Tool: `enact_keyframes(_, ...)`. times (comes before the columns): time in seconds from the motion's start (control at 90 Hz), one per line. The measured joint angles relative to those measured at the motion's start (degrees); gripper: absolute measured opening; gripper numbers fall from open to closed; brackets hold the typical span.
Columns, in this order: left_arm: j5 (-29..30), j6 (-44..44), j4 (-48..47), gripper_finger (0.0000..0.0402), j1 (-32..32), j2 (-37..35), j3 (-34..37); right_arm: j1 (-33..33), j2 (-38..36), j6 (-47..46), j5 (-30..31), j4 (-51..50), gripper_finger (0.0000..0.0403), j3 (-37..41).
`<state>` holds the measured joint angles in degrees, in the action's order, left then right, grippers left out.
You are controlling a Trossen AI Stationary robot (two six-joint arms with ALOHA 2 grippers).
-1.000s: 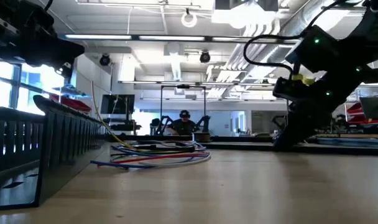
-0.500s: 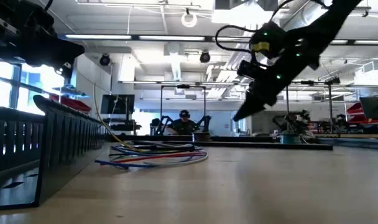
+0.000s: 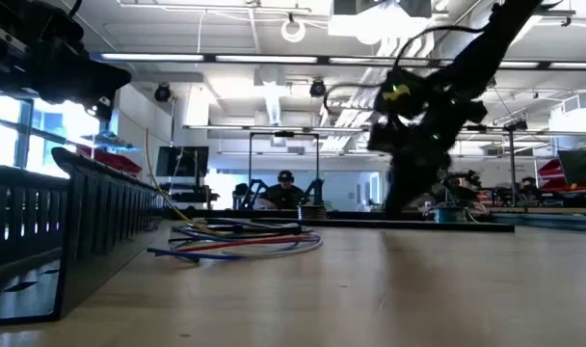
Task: Ziptie cables
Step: Move the cable duct cover to the top of the table
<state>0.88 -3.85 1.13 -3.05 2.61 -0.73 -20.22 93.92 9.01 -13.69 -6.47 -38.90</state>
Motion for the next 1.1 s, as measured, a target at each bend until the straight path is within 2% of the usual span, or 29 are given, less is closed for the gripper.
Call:
enact_keyframes(0.1, 0.0, 0.0, 0.3, 0.0, 0.0, 0.0, 0.0, 0.2, 0.5, -0.5, 3.7, -0.8, 0.0027, 0.9)
enact_keyframes(0.267, 0.0, 0.0, 0.4, 0.0, 0.0, 0.0, 0.0, -0.9, -0.3, -2.8, 17.4, -1.5, 0.0027, 1.2)
enact_keyframes(0.356, 1.0, 0.0, 0.3, 0.0, 0.0, 0.0, 0.0, -1.1, -1.5, -2.8, 20.7, -0.6, 0.0027, 1.4)
enact_keyframes(0.444, 2.2, 0.0, 0.4, 0.0, 0.0, 0.0, 0.0, -1.2, -3.6, -3.3, 20.4, -1.6, 0.0027, 1.2)
enact_keyframes(0.5, 2.4, 0.0, 0.3, 0.0, 0.0, 0.0, 0.0, -0.7, -4.9, -4.5, 18.1, -1.3, 0.0027, 0.1)
enact_keyframes(0.644, 2.7, 0.0, 0.8, 0.0, 0.0, 0.0, 0.0, 1.7, -6.4, -6.6, 5.5, 3.8, 0.0028, -3.5)
enact_keyframes(0.711, 2.7, 0.0, 0.7, 0.0, 0.0, 0.0, 0.0, 3.6, -5.8, -6.6, 2.4, 8.9, 0.0031, -4.9)
enact_keyframes(0.889, 2.9, 0.0, 1.9, 0.0, 0.0, 0.0, 0.0, 9.1, -0.2, -6.2, 5.2, 13.7, 0.006, -13.3)
enact_keyframes(1.1, 4.3, 0.0, 2.0, 0.0, 0.0, 0.0, 0.0, 11.9, 13.4, -4.2, 8.1, 9.1, 0.0122, -30.8)
